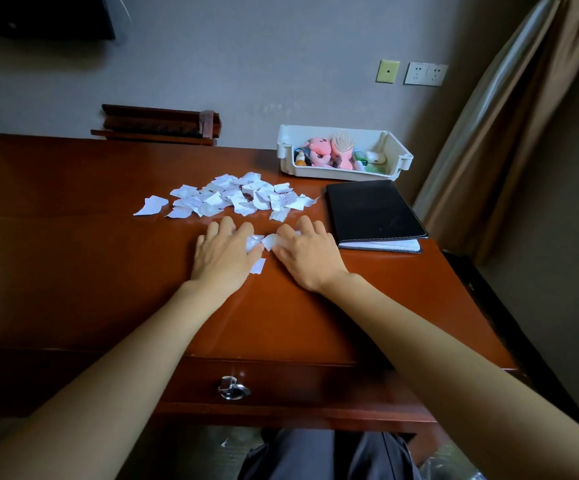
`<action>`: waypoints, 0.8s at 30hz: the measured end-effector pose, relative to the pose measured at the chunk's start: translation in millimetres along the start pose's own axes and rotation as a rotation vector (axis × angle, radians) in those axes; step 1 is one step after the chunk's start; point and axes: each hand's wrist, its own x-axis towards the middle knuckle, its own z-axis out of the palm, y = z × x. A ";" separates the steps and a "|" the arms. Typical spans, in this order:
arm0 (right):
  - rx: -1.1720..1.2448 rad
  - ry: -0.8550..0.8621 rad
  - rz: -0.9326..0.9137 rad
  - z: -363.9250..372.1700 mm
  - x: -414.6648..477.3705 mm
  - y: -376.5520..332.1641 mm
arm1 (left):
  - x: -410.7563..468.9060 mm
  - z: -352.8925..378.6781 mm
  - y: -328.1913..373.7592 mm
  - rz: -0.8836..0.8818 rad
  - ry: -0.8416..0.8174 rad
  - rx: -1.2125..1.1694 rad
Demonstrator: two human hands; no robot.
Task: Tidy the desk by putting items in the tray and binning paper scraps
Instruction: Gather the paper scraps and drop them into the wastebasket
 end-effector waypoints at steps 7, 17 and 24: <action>0.059 0.133 -0.032 -4.8 -13.5 -5.6 | -9.1 -5.3 6.8 0.072 0.084 0.015; 0.368 0.205 0.145 -23.6 -20.7 4.6 | 5.5 -35.7 6.6 -0.117 0.228 -0.401; 0.472 0.371 0.291 -59.1 -36.8 35.7 | 0.6 -61.6 58.0 -0.032 0.276 -0.654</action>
